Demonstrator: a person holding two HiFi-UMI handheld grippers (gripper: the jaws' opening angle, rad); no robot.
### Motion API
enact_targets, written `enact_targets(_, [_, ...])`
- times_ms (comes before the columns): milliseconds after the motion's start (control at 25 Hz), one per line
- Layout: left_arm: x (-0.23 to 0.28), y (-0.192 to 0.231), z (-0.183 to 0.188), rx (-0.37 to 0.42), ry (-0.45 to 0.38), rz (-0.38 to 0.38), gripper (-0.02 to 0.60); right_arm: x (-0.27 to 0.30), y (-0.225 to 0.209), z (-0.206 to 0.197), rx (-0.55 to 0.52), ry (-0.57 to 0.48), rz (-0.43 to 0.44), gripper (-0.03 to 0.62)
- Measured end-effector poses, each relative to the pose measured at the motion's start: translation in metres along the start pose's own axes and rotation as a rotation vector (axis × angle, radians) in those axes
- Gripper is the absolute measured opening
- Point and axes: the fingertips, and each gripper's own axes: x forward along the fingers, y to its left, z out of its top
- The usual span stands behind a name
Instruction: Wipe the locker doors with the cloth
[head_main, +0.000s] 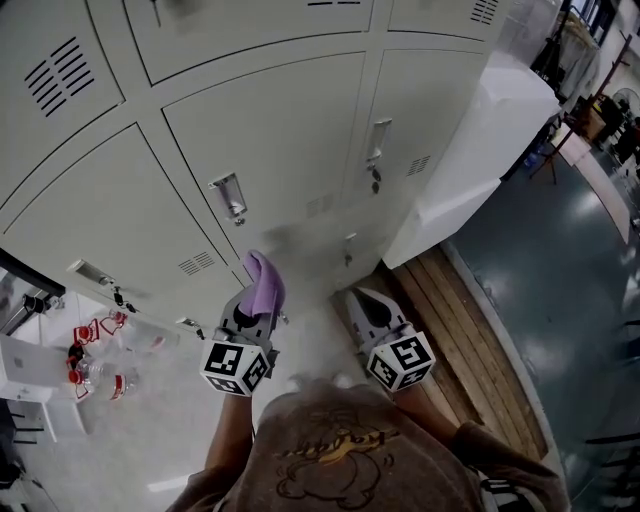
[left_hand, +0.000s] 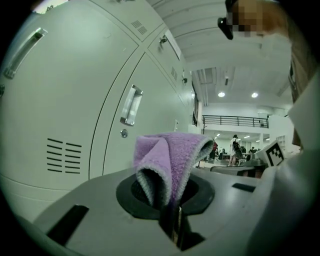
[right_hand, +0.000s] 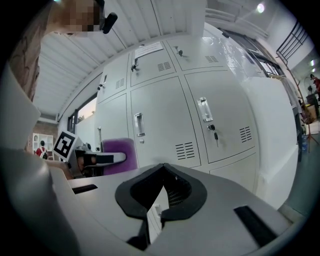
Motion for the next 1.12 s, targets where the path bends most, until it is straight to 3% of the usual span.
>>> enact_targets(360, [-0.005,0.001,-0.029,-0.003,0.045,-0.007,0.04,-0.003,0.001,-0.017,-0.007,0.025,-0.013,-0.003])
enact_targets(1120, [-0.01,0.006,-0.03,-0.044,0.043,0.018,0.04,-0.001,0.003,-0.015,-0.018,0.022,0.001,-0.003])
